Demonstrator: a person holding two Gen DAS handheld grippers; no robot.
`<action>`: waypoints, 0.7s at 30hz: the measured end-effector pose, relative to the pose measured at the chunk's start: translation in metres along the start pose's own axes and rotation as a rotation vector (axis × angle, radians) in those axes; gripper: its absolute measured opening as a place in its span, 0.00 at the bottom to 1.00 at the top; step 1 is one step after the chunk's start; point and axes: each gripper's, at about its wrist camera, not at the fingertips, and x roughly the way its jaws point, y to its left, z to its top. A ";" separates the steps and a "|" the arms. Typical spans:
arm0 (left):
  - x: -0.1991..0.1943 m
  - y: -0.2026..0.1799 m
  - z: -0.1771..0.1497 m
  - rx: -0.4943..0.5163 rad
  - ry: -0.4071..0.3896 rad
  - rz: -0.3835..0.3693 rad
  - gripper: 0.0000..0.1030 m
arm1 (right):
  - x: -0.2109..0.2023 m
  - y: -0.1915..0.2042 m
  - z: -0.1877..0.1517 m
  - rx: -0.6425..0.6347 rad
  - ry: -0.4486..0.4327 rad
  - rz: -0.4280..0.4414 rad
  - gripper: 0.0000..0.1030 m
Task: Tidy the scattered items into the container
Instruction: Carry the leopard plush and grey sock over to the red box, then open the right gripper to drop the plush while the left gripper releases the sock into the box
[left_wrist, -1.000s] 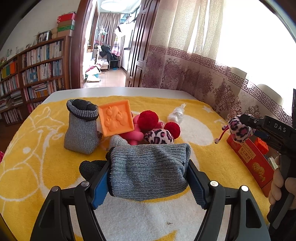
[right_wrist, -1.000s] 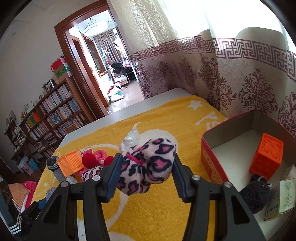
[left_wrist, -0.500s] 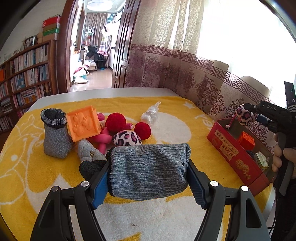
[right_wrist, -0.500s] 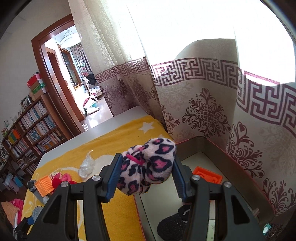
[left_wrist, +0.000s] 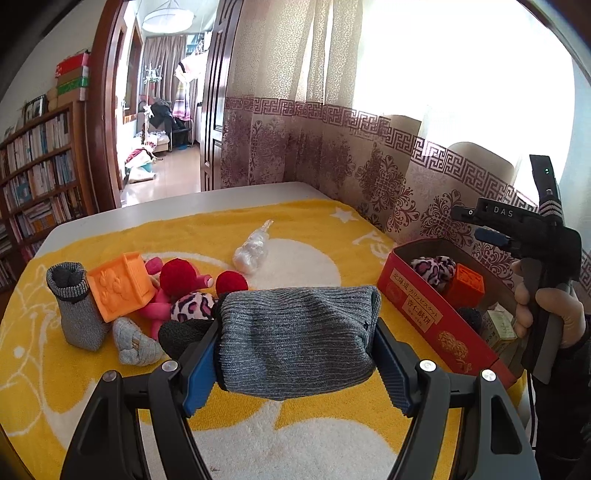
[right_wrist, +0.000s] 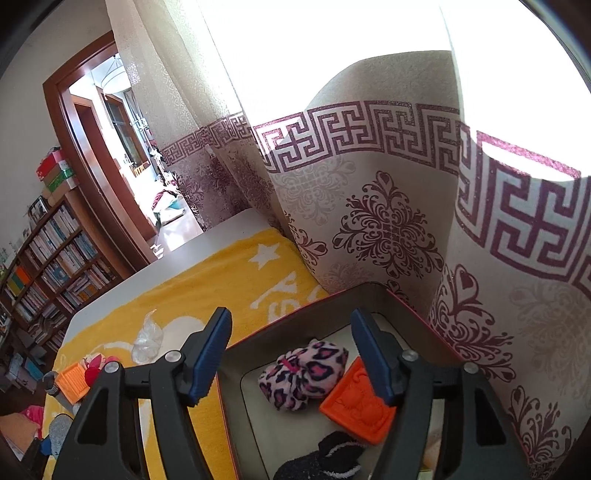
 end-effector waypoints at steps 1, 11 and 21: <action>0.002 -0.004 0.002 0.007 0.003 -0.004 0.74 | -0.002 -0.001 0.000 0.001 -0.004 0.004 0.70; 0.031 -0.060 0.026 0.082 0.036 -0.091 0.74 | -0.031 -0.011 0.004 0.039 -0.064 0.101 0.71; 0.078 -0.137 0.049 0.190 0.080 -0.215 0.74 | -0.055 -0.035 0.012 0.086 -0.126 0.135 0.75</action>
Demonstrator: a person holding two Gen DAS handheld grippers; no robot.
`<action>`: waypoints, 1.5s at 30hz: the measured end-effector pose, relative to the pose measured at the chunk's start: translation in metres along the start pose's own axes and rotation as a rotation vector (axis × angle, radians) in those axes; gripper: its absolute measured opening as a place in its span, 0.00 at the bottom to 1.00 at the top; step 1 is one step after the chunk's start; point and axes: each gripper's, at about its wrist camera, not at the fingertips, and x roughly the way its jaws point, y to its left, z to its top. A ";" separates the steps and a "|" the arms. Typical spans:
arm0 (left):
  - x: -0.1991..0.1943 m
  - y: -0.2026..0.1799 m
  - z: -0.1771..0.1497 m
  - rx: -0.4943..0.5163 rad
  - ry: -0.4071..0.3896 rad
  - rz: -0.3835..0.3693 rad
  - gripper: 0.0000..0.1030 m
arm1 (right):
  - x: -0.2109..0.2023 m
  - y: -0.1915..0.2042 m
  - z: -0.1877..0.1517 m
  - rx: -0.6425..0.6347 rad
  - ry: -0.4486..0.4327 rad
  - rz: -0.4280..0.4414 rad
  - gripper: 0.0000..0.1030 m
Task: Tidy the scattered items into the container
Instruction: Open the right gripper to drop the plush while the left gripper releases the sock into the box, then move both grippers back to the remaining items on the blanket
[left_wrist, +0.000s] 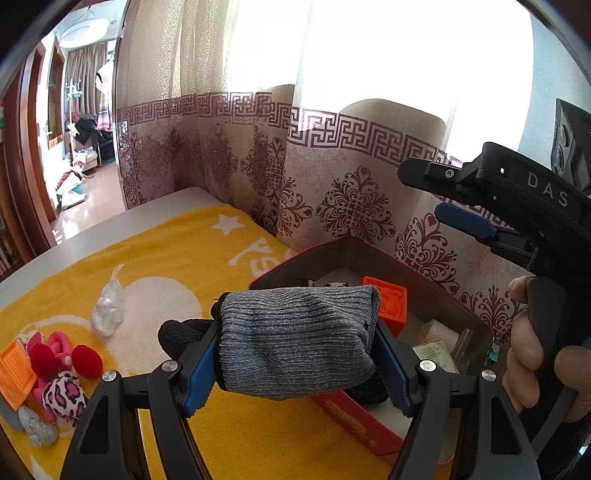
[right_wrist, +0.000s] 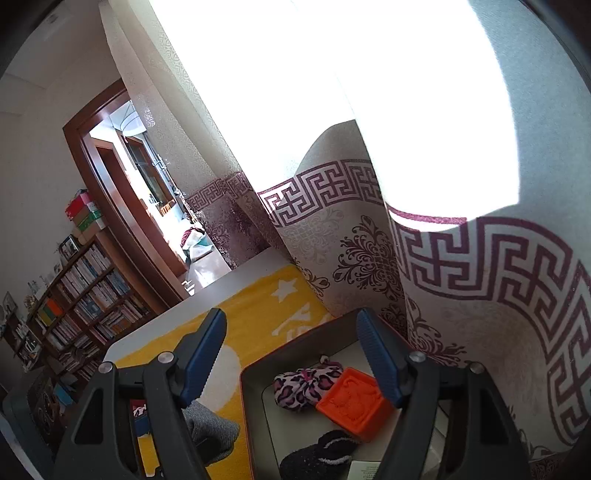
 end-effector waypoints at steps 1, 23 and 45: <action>0.006 -0.005 0.003 0.011 0.003 -0.010 0.74 | -0.001 -0.002 0.001 0.002 -0.004 0.001 0.74; 0.021 0.020 0.017 -0.086 -0.019 -0.050 0.81 | 0.006 0.002 -0.002 0.014 0.015 0.003 0.75; -0.035 0.099 -0.030 -0.249 -0.032 0.055 0.81 | 0.025 0.055 -0.036 -0.129 0.143 0.016 0.76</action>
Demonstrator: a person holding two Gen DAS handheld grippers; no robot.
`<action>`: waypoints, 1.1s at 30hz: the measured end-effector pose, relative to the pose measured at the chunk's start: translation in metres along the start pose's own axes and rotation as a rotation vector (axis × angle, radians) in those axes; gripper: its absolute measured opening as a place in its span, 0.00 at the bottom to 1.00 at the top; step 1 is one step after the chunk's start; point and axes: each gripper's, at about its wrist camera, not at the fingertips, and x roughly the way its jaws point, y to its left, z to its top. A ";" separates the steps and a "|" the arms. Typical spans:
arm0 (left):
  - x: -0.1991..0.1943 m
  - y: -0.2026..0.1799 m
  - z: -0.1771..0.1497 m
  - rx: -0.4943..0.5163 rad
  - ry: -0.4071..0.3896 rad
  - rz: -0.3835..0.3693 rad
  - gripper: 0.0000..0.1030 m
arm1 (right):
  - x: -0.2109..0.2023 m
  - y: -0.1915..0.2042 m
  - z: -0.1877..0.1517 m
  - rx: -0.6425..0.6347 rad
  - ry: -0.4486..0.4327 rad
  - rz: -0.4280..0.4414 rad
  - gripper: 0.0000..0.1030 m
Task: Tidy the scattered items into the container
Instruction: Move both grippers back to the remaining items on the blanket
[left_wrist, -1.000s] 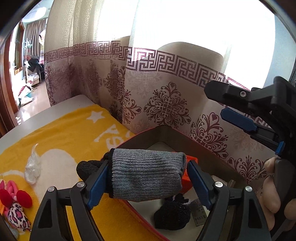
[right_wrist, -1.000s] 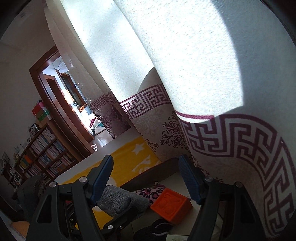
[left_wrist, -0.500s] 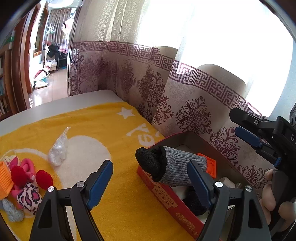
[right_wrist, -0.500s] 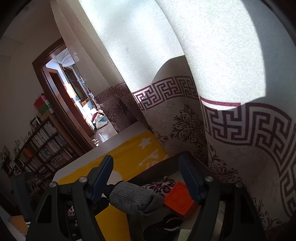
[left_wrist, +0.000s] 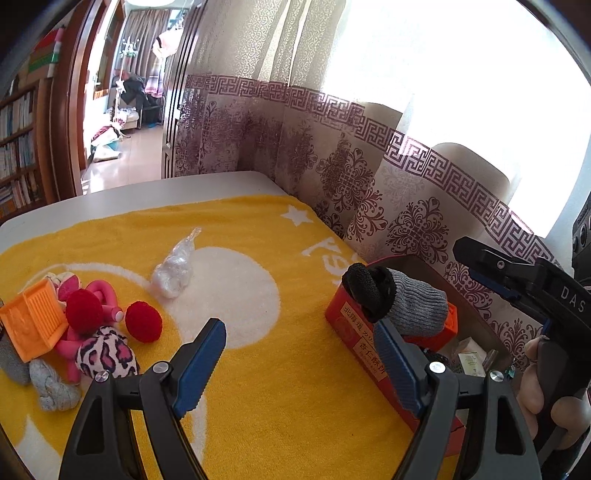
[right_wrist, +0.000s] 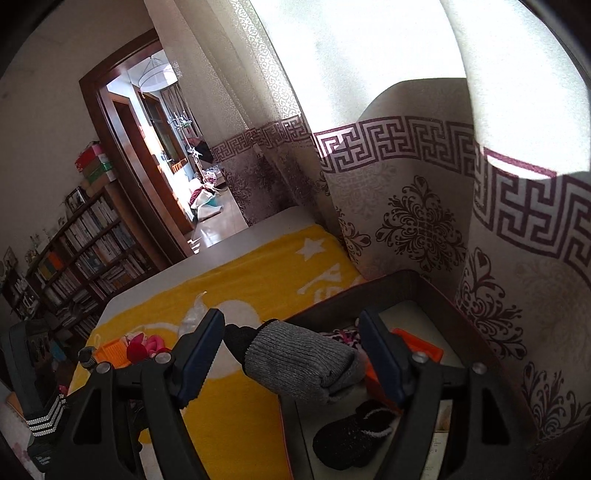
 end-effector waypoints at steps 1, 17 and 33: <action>-0.003 0.005 -0.001 -0.011 -0.002 0.006 0.81 | 0.001 0.003 -0.001 -0.004 0.005 0.002 0.76; -0.065 0.107 -0.025 -0.181 -0.089 0.182 0.81 | 0.027 0.078 -0.032 -0.103 0.104 0.104 0.76; -0.088 0.166 -0.042 -0.304 -0.117 0.252 0.81 | 0.047 0.102 -0.039 -0.119 0.151 0.106 0.76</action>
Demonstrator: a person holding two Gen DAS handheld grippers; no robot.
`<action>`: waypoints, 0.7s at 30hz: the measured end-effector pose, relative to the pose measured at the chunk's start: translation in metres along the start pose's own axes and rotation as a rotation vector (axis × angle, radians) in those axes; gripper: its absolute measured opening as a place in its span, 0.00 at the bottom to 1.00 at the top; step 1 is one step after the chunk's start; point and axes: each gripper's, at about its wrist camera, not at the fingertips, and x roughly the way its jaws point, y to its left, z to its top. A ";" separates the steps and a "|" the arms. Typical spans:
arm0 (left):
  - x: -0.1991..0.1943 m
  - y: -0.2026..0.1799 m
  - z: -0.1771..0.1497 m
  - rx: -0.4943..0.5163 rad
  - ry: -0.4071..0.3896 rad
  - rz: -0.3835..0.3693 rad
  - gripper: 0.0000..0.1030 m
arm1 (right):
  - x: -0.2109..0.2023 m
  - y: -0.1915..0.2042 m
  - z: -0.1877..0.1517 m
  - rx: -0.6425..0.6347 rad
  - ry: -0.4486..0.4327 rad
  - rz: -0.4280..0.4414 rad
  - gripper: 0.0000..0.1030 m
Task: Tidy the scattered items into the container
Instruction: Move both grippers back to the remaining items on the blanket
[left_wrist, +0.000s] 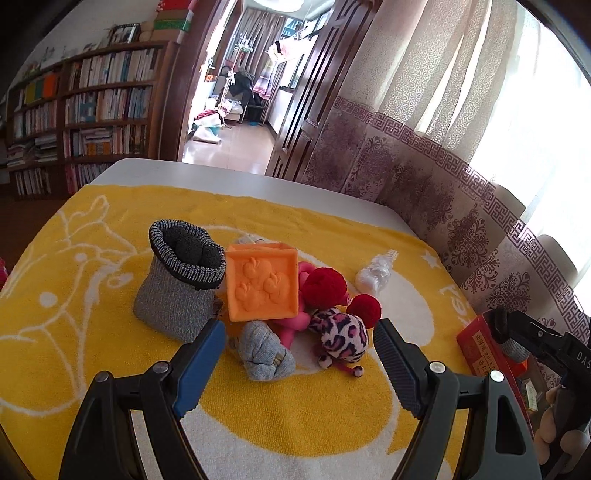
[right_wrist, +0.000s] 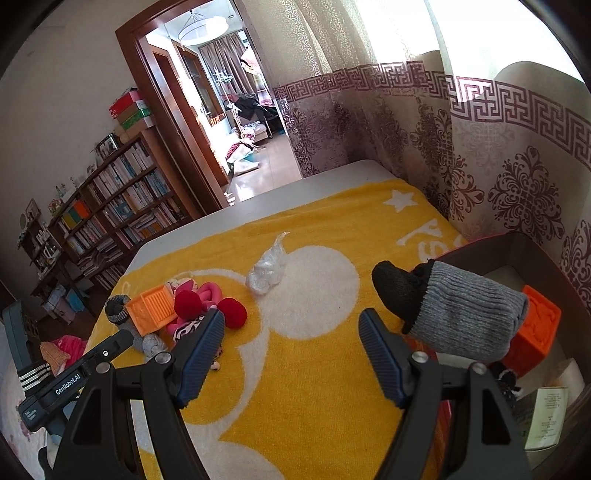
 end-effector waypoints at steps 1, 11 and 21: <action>0.000 0.005 0.000 -0.012 0.000 0.005 0.81 | 0.001 0.001 0.000 -0.002 0.004 -0.001 0.76; 0.001 0.032 -0.003 -0.074 0.010 0.043 0.81 | 0.012 -0.037 0.012 0.091 -0.006 -0.080 0.76; 0.005 0.036 -0.004 -0.079 0.019 0.062 0.81 | 0.025 -0.071 0.021 0.213 0.013 -0.100 0.76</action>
